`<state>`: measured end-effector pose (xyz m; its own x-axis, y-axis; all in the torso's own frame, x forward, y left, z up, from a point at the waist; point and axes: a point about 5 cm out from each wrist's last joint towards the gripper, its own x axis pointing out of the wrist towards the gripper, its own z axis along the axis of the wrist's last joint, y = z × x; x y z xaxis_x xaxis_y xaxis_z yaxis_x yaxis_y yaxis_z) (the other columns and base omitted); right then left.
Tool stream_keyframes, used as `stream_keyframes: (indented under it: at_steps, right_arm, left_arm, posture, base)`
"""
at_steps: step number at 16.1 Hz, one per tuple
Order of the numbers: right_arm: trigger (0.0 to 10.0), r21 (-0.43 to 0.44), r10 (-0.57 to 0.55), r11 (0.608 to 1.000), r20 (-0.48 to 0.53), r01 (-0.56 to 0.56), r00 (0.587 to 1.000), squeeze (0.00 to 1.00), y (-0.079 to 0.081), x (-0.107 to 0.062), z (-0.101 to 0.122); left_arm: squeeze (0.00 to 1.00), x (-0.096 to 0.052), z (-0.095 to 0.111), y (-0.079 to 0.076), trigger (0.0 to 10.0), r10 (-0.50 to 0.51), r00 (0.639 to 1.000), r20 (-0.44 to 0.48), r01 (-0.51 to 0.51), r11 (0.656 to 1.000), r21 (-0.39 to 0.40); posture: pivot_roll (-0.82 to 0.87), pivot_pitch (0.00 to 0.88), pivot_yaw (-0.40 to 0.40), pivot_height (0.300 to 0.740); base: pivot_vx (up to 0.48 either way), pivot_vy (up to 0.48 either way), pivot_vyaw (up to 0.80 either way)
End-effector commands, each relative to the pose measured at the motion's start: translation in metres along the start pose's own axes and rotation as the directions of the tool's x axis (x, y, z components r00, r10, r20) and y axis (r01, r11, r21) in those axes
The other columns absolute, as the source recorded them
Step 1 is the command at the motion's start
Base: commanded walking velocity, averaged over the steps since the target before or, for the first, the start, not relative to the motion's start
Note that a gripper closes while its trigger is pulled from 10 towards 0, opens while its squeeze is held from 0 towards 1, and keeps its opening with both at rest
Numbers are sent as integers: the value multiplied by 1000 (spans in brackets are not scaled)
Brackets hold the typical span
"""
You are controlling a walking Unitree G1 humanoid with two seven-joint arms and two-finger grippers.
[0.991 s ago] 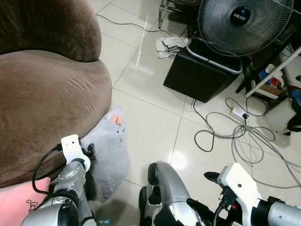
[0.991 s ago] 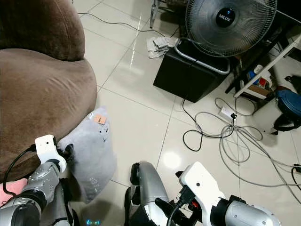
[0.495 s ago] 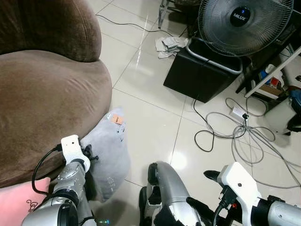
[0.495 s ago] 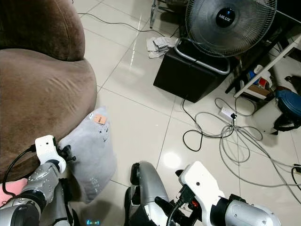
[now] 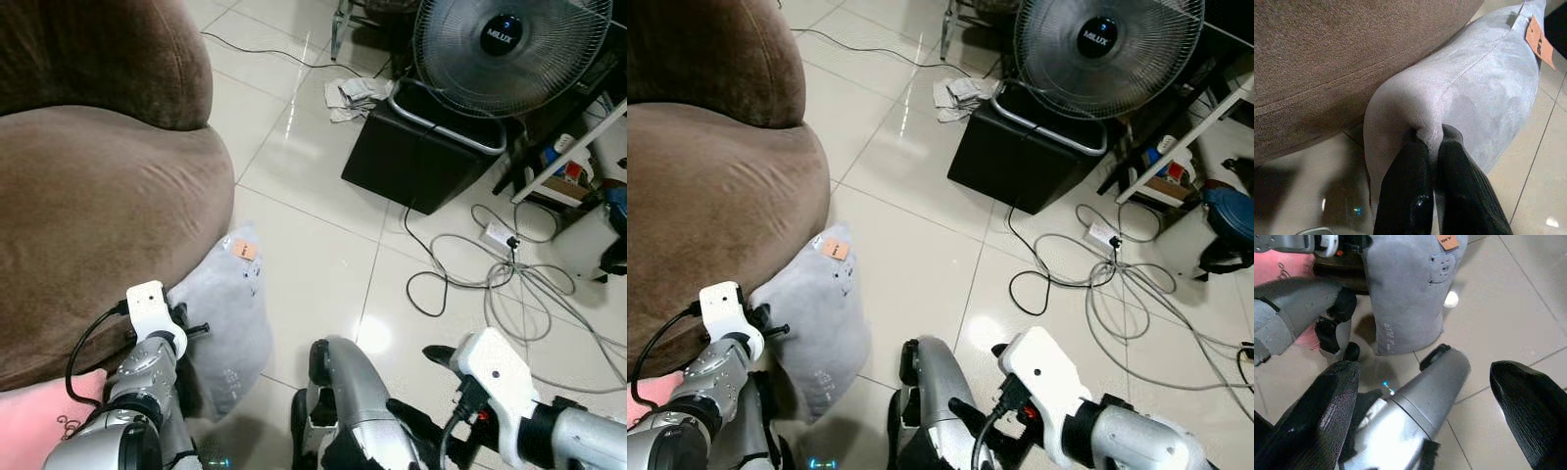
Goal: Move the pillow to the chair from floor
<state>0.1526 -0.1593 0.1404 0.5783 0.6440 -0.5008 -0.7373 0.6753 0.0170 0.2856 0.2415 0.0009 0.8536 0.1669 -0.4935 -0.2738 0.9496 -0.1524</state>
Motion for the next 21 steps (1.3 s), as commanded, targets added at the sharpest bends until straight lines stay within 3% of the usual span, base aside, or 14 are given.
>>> stream_keyframes:
  at_steps: [1, 4, 7, 9, 10, 11, 13, 16, 18, 19, 21]
  right_arm:
    - [10000, 19, -62, 998, -6, 62, 998, 0, -11, 5, -7]
    - [10000, 66, -144, 988, 13, 143, 990, 0, -24, 20, -17]
    - [10000, 93, -212, 974, 39, 208, 976, 0, -39, 39, -24]
    - [10000, 122, -297, 950, 81, 286, 951, 0, -56, 47, -22]
    - [10000, 128, -320, 943, 83, 308, 944, 0, -60, 49, -22]
    - [10000, 151, -379, 919, 92, 364, 921, 0, -71, 53, -22]
    - [10000, 190, -412, 903, 122, 386, 903, 0, -77, 60, -17]
    - [10000, 260, -447, 883, 208, 391, 870, 0, -81, 72, -5]
    - [10000, 306, -510, 848, 243, 433, 826, 0, -87, 74, -1]
    - [10000, 334, -557, 820, 272, 466, 785, 0, -95, 76, 6]
    - [10000, 356, -577, 808, 313, 470, 754, 0, -101, 82, 19]
  left_arm:
    - [0, 0, -7, -15, 0, -57, 998, -16, 56, 997, -43]
    - [0, 2, -2, -34, 0, -142, 990, 24, 144, 988, -63]
    - [0, 3, 2, -68, 0, -253, 965, 72, 260, 959, -115]
    - [0, 0, 9, -105, 0, -424, 900, 101, 427, 904, -3]
    - [0, -1, 12, -112, 0, -455, 884, 104, 455, 890, 29]
    - [0, -3, 21, -131, 0, -540, 834, 111, 527, 840, 129]
    - [0, -5, 40, -148, 0, -596, 788, 157, 567, 800, 195]
    - [0, -8, 73, -160, 0, -625, 737, 257, 550, 775, 310]
    - [0, -13, 92, -162, 0, -652, 686, 324, 524, 751, 401]
    - [0, -15, 102, -157, 0, -621, 684, 381, 485, 779, 398]
    - [0, -19, 114, -156, 0, -617, 660, 428, 458, 783, 422]
  posture:
    - [-297, 151, -174, 575]
    - [-220, 113, -98, 575]
    - [-156, 85, -8, 575]
    - [-110, 62, 37, 575]
    - [-87, 48, 45, 575]
    - [-58, 31, 57, 575]
    - [-8, 1, 64, 575]
    - [9, 0, 61, 585]
    - [19, 0, 56, 605]
    - [12, 0, 60, 615]
    - [21, 0, 52, 630]
  base:
    - [0, 0, 0]
    - [0, 0, 0]
    - [0, 0, 0]
    - [0, 0, 0]
    - [0, 0, 0]
    - [0, 0, 0]
    - [0, 0, 0]
    - [0, 0, 0]
    - [0, 0, 0]
    - [0, 0, 0]
    - [0, 0, 0]
